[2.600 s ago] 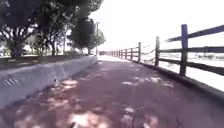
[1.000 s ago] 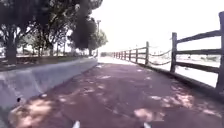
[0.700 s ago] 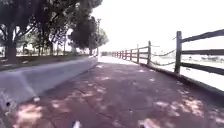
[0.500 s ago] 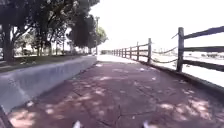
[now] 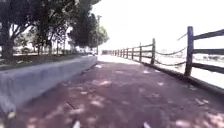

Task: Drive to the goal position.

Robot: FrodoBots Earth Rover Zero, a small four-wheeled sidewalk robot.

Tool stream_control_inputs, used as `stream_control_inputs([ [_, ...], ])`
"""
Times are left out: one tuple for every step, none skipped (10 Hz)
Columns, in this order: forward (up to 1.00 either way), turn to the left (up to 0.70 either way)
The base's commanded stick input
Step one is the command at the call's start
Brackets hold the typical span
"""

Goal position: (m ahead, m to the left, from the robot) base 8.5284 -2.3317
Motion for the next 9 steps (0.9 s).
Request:
stream_control_inputs([
  [0.7, 0.0],
  [0.7, 0.0],
  [0.7, 0.0],
  [0.7, 0.0],
  [0.7, 0.0],
  [0.7, 0.0],
  [0.7, 0.0],
  [0.7, 0.0],
  [0.7, 0.0],
])
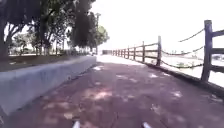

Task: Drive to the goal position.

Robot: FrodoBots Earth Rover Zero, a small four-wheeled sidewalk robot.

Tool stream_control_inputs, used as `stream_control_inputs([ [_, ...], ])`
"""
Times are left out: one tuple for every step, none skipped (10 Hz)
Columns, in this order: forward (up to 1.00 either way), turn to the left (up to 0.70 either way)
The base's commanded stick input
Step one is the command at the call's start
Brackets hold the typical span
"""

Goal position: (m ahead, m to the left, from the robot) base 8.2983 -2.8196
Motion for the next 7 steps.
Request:
stream_control_inputs([
  [0.7, 0.0],
  [0.7, 0.0],
  [0.7, 0.0],
  [0.7, 0.0],
  [0.7, 0.0],
  [0.7, 0.0],
  [0.7, 0.0],
])
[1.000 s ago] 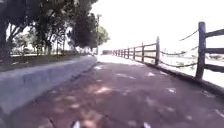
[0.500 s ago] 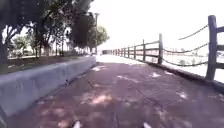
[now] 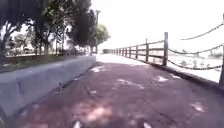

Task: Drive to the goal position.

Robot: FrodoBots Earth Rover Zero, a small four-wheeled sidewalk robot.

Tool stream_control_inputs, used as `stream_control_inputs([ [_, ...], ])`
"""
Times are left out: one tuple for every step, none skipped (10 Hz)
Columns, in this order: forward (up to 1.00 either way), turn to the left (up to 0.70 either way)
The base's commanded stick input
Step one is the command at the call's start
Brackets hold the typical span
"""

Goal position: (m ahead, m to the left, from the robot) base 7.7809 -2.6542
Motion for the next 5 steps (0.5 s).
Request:
stream_control_inputs([
  [0.7, 0.0],
  [0.7, 0.0],
  [0.7, 0.0],
  [0.7, 0.0],
  [0.7, 0.0],
])
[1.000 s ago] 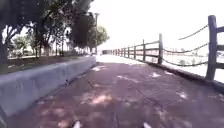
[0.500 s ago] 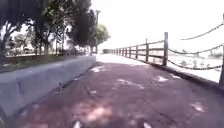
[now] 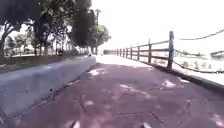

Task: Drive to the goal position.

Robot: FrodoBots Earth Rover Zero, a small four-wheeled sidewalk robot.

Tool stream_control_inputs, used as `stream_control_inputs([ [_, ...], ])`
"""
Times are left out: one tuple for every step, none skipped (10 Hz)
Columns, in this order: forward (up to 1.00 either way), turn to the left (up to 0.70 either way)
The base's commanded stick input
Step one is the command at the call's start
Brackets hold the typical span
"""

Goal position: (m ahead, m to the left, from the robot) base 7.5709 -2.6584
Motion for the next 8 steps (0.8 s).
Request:
stream_control_inputs([
  [0.7, 0.0],
  [0.7, 0.0],
  [0.7, 0.0],
  [0.7, 0.0],
  [0.7, 0.0],
  [0.7, 0.0],
  [0.7, 0.0],
  [0.7, 0.0],
])
